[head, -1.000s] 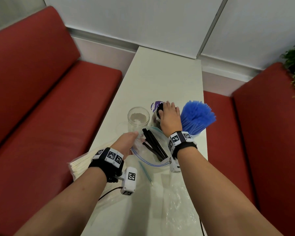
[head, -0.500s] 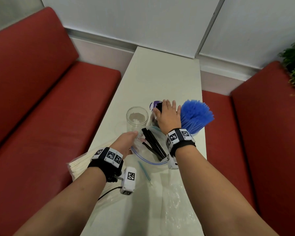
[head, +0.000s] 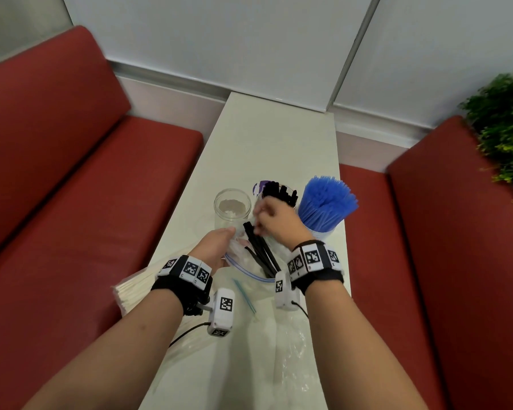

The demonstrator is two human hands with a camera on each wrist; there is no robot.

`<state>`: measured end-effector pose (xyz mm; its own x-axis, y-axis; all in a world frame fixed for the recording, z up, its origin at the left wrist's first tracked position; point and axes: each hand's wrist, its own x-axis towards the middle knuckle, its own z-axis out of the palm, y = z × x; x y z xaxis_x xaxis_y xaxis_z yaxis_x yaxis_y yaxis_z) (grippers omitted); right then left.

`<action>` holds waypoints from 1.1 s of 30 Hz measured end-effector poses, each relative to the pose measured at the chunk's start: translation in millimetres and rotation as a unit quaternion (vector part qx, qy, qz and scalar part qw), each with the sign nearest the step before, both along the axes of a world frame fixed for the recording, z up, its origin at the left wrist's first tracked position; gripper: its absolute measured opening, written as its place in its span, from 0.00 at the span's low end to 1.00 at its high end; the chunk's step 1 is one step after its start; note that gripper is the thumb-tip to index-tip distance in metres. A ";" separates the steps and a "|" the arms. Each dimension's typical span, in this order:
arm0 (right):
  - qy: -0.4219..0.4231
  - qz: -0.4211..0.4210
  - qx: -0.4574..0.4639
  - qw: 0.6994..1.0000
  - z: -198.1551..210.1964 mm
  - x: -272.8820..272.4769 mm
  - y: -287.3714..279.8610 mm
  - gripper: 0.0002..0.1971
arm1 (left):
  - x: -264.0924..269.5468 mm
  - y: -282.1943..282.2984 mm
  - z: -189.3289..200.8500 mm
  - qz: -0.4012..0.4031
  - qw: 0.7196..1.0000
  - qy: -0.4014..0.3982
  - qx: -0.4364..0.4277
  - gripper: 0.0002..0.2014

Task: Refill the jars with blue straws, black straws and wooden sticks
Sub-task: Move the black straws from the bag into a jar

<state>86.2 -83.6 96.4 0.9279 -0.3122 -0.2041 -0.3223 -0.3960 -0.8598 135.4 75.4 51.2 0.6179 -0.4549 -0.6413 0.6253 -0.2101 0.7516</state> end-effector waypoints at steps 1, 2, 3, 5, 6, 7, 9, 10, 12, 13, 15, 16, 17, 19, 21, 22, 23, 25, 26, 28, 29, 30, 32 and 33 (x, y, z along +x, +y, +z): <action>0.065 0.034 -0.042 0.996 -6.9 -7.8 3.0 0.08 | -0.7 -0.7 0.6 0.002 1.000 0.001 0.002 0.19; 0.115 0.055 -0.098 0.987 -14.9 -15.0 6.6 0.11 | -1.6 -1.1 0.9 0.006 1.000 0.001 0.004 0.20; 0.143 0.063 -0.146 0.977 -25.1 -21.0 10.2 0.19 | -2.7 -1.3 1.0 0.010 1.000 0.002 0.007 0.20; 0.151 0.065 -0.161 0.973 -45.9 -31.5 20.4 0.34 | -4.6 -1.5 0.5 0.018 1.000 0.007 0.004 0.20; 0.145 0.056 -0.148 0.977 -55.5 -35.7 25.6 0.38 | -5.3 -1.4 0.3 0.018 1.000 0.009 0.000 0.20; 0.137 0.040 -0.141 0.980 -64.7 -38.8 29.7 0.37 | -6.3 -1.3 0.5 0.017 1.000 0.010 -0.003 0.20; 0.117 -0.005 -0.149 0.982 -79.0 -43.6 34.6 0.26 | -7.3 -0.8 1.3 0.014 1.000 0.007 -0.006 0.19; 0.104 -0.026 -0.150 0.983 -82.8 -45.4 36.1 0.21 | -7.6 -0.2 1.5 0.011 1.000 0.006 -0.007 0.19; 0.088 -0.053 -0.144 0.984 -85.2 -48.2 38.2 0.17 | -8.4 2.4 1.4 0.005 1.000 0.009 -0.009 0.19; 0.085 -0.059 -0.142 0.984 -84.6 -49.4 38.7 0.17 | -9.0 3.6 1.2 0.004 1.000 0.010 -0.010 0.20; 0.075 -0.066 -0.134 0.986 -81.6 -51.4 39.1 0.18 | -9.6 5.2 0.4 0.004 1.000 0.008 -0.009 0.20; 0.071 -0.067 -0.132 0.986 -79.2 -51.9 38.7 0.18 | -9.4 5.4 0.3 0.005 1.000 0.005 -0.006 0.20; 0.068 -0.067 -0.134 0.986 -76.6 -52.1 37.9 0.18 | -9.2 5.5 0.7 0.007 1.000 0.003 -0.003 0.20; 0.068 -0.065 -0.137 0.986 -71.2 -50.8 33.8 0.19 | -8.3 5.7 1.8 0.012 1.000 0.003 0.000 0.20; 0.068 -0.075 -0.128 0.987 -63.3 -48.1 27.8 0.18 | -6.8 5.6 2.2 0.016 1.000 0.004 -0.002 0.20; 0.066 -0.084 -0.116 0.988 -58.9 -46.9 24.7 0.16 | -6.4 5.3 2.2 0.017 1.000 0.005 -0.005 0.20; 0.064 -0.090 -0.104 0.988 -53.3 -46.2 22.0 0.15 | -6.4 4.7 2.7 0.018 1.000 0.007 -0.009 0.20; 0.063 -0.092 -0.086 0.990 -40.2 -45.6 17.4 0.12 | -6.7 3.8 3.9 0.017 1.000 0.009 -0.011 0.21; 0.065 -0.090 -0.076 0.991 -32.2 -45.5 15.1 0.11 | -6.8 3.5 3.9 0.016 1.000 0.009 -0.009 0.20; 0.057 -0.085 -0.047 0.994 -11.0 -44.4 9.1 0.09 | -7.5 4.2 3.2 0.014 1.000 0.011 -0.009 0.20; 0.040 -0.083 -0.029 0.995 3.0 -43.2 4.9 0.08 | -8.1 4.6 2.6 0.013 1.000 0.015 -0.014 0.20; 0.014 -0.083 -0.009 0.996 19.0 -41.0 -0.2 0.05 | -8.7 4.9 2.1 0.010 1.000 0.018 -0.019 0.19; -0.057 -0.103 0.027 0.993 54.9 -33.3 -13.5 0.04 | -10.0 4.9 1.8 0.013 0.999 0.022 -0.022 0.19; -0.097 -0.126 0.036 0.987 72.2 -27.3 -21.5 0.04 | -10.1 4.7 1.5 0.017 0.999 0.023 -0.021 0.20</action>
